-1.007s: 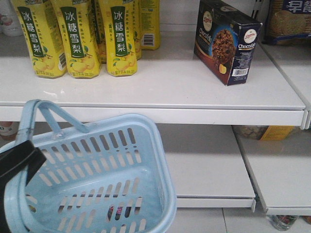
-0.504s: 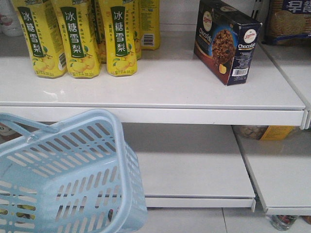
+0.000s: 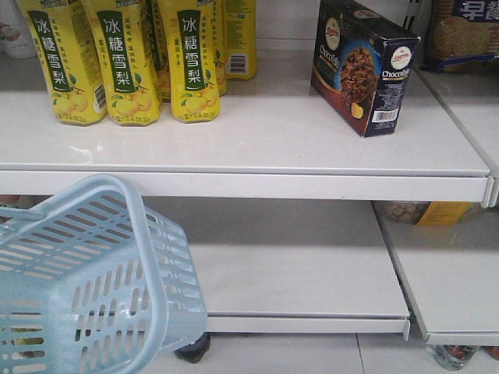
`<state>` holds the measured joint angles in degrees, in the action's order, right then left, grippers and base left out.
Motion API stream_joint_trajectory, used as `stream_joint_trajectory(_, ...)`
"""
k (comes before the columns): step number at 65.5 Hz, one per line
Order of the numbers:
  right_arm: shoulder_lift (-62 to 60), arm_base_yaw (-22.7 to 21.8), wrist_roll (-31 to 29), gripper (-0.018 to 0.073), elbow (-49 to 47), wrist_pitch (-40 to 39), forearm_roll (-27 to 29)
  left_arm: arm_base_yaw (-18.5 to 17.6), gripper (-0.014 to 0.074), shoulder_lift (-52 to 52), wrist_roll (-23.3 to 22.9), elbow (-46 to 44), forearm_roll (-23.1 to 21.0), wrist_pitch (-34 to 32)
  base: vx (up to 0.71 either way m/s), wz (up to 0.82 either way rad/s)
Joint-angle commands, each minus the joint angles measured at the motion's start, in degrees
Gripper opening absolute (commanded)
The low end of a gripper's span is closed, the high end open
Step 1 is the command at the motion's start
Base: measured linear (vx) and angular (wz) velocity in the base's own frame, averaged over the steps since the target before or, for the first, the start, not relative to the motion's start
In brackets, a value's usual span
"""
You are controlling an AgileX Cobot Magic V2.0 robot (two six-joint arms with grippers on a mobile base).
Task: Left arm holds basket, right arm returns cookies
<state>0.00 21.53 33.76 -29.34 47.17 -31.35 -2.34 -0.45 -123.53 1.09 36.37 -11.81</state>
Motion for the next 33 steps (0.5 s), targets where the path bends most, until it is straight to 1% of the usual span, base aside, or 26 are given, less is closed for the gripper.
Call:
stream_joint_trajectory(1, 1.0, -0.5, -0.5, -0.0003, -1.3, -3.6, -1.5, 0.8, 0.0, -1.2, -0.2, -1.2, 5.3, 7.0, 0.0, 0.0)
stream_joint_trajectory(7, 1.0, -0.5, -0.5, -0.0003, -1.3, -3.6, -1.5, 0.8, 0.0, -0.8, -0.2, -1.2, 7.8, 8.6, 0.0, 0.0)
stream_joint_trajectory(10, 1.0, -0.5, -0.5, -0.0003, -1.3, -3.6, -1.5, 0.7, 0.0, -0.8, -0.2, -1.2, 8.1, 9.1, 0.0, 0.0)
stream_joint_trajectory(24, 1.0, -0.5, -0.5, -0.0003, -1.3, -3.6, -1.5, 0.7, 0.0, -0.8, -0.2, -1.2, 8.0, 10.2, 0.0, 0.0)
stream_joint_trajectory(30, 1.0, -0.5, -0.5, -0.0003, -1.3, -3.6, -1.5, 0.7, 0.0, -0.8, -0.2, -1.2, 8.1, 8.7, 0.0, 0.0)
stream_joint_trajectory(33, 1.0, -0.5, -0.5, -0.0003, -1.3, -3.6, -1.5, 0.7, 0.0, -0.8, 2.1, -1.2, 8.6, 8.7, 0.0, 0.0)
